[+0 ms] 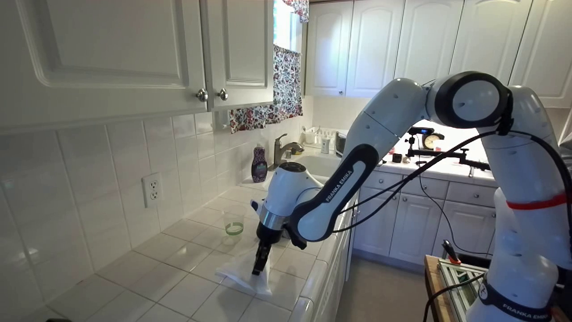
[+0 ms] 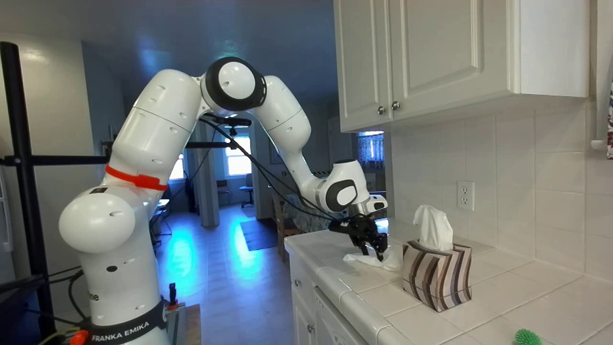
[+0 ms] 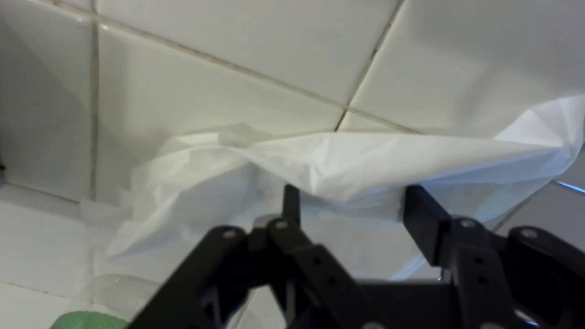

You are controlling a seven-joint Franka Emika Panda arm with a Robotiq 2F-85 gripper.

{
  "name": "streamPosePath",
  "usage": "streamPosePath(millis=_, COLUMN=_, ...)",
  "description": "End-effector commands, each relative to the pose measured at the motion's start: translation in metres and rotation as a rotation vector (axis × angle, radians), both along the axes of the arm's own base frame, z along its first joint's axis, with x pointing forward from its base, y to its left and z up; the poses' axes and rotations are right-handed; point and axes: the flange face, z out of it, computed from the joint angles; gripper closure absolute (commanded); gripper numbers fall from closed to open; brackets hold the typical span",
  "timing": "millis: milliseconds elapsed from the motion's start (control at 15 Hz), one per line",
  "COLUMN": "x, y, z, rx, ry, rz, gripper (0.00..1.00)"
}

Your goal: Use the napkin to wipe the cabinet door on the right

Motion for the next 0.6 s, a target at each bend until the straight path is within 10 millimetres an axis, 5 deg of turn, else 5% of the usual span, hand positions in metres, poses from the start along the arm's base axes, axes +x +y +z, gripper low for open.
streamPosePath(millis=0, x=0.011, y=0.002, z=-0.003, rx=0.046, ry=0.024, rz=0.032, gripper=0.7)
streamPosePath(millis=267, x=0.007, y=0.007, z=0.007, rx=0.117, ry=0.103, rz=0.042, gripper=1.0)
streamPosePath(millis=533, x=0.004, y=0.002, z=0.025, rx=0.125, ry=0.15, rz=-0.015, gripper=1.0)
